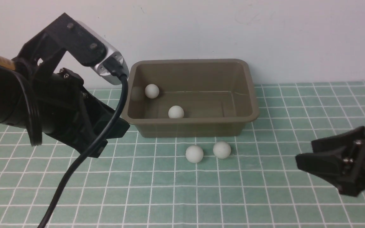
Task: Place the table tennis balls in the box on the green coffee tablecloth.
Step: 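Reach for and grasp a ping pong ball on the table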
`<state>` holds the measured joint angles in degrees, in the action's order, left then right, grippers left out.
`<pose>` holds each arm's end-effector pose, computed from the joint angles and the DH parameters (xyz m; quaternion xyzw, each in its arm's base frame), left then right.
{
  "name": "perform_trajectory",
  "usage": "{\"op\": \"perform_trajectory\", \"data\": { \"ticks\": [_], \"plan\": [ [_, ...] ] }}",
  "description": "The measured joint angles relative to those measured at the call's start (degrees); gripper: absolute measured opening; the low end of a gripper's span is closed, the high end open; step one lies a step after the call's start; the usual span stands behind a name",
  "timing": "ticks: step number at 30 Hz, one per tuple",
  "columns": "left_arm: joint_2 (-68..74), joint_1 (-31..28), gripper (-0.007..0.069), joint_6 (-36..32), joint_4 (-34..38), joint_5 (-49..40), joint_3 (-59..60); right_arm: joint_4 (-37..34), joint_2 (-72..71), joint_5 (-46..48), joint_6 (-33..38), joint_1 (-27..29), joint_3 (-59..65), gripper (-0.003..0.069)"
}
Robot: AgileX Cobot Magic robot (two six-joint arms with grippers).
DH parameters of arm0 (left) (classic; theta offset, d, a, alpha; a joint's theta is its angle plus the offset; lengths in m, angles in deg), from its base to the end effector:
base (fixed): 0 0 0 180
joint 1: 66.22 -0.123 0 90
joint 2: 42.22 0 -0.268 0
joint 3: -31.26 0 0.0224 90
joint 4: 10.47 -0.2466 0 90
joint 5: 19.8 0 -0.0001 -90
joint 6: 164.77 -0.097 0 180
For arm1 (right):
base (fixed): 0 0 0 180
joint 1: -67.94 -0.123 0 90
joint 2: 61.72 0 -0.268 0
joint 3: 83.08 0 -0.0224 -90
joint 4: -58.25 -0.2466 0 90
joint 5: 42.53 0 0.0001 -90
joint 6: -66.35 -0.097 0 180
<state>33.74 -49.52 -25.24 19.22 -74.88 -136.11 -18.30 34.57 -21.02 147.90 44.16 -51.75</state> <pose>0.2167 -0.1062 0.3437 0.3746 0.8418 -0.1780 0.3454 0.2649 0.1546 0.1950 -0.3014 0.8526 0.2251 0.3628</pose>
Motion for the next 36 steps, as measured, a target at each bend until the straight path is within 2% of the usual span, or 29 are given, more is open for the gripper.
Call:
{"op": "perform_trajectory", "data": {
  "ticks": [7, 11, 15, 36],
  "plan": [
    [0.0, 0.0, 0.0206, 0.0, 0.0, 0.0, 0.0, -9.8, 5.7, -8.7, 5.1, -3.7, -1.5, 0.0416],
    [0.0, 0.0, 0.0206, -0.1, 0.0, 0.0, 0.0, -19.1, 11.5, -8.7, 7.4, -3.9, -5.1, 0.0444],
    [0.0, 0.0, 0.0206, -0.1, -0.1, 0.0, 0.0, -22.4, 15.6, -9.6, 7.8, -3.9, -7.6, 0.0447],
    [0.0, 0.0, 0.0206, -0.2, -0.1, -0.1, 0.0, -23.1, 22.0, -10.4, 7.9, -3.9, -14.8, 0.0449]
  ]
}}
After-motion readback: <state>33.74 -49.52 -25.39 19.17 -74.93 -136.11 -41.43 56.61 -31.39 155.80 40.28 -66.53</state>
